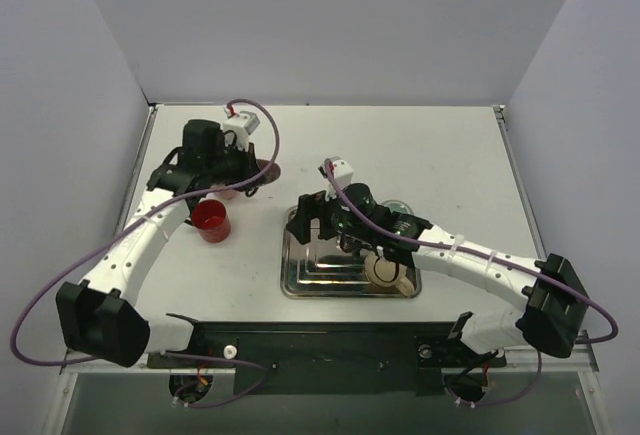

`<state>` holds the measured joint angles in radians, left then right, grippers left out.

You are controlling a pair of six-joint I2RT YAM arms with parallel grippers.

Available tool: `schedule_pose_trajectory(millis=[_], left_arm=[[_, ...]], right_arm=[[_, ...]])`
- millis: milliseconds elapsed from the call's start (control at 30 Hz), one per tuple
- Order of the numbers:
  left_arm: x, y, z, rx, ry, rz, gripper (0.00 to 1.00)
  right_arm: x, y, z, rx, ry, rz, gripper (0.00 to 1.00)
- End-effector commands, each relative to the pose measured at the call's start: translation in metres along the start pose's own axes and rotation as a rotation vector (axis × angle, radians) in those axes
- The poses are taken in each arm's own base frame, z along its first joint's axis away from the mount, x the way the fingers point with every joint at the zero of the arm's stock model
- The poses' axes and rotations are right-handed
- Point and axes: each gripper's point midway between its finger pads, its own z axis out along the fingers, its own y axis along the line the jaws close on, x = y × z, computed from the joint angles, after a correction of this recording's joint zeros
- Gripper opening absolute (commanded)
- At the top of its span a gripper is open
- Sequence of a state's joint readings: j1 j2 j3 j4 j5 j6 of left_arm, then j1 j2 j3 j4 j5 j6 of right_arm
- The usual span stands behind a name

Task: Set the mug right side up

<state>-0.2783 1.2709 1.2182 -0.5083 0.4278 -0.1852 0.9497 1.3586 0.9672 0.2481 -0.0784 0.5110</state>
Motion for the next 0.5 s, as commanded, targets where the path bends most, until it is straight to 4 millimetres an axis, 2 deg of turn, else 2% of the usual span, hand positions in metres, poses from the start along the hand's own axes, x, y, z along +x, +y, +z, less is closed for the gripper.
schedule_pose_trajectory(millis=[0, 33, 67, 133, 167, 267, 300, 367, 467], left_arm=[[0.053, 0.054, 0.012, -0.246, 0.247, 0.258, 0.0], [0.059, 0.05, 0.016, -0.237, 0.276, 0.303, 0.0], [0.069, 0.056, 0.019, -0.256, 0.328, 0.324, 0.0], [0.081, 0.058, 0.023, -0.257, 0.4, 0.349, 0.0], [0.084, 0.06, 0.024, -0.262, 0.423, 0.356, 0.0], [0.104, 0.08, 0.023, -0.323, 0.548, 0.424, 0.0], [0.108, 0.083, 0.023, -0.329, 0.569, 0.435, 0.0], [0.117, 0.091, 0.023, -0.357, 0.633, 0.473, 0.0], [0.131, 0.096, 0.027, -0.361, 0.715, 0.498, 0.0]], right_arm=[[0.026, -0.052, -0.03, 0.216, 0.08, -0.101, 0.84], [0.026, -0.059, -0.036, 0.248, 0.084, -0.115, 0.84], [0.029, -0.078, -0.045, 0.342, 0.097, -0.144, 0.84], [0.03, -0.101, -0.06, 0.451, 0.108, -0.186, 0.83], [0.028, -0.106, -0.065, 0.473, 0.101, -0.196, 0.82], [0.032, -0.131, -0.079, 0.582, 0.134, -0.258, 0.7], [0.037, -0.137, -0.08, 0.601, 0.159, -0.268, 0.62], [0.043, -0.144, -0.077, 0.618, 0.195, -0.292, 0.56], [0.049, -0.154, -0.071, 0.662, 0.222, -0.302, 0.52]])
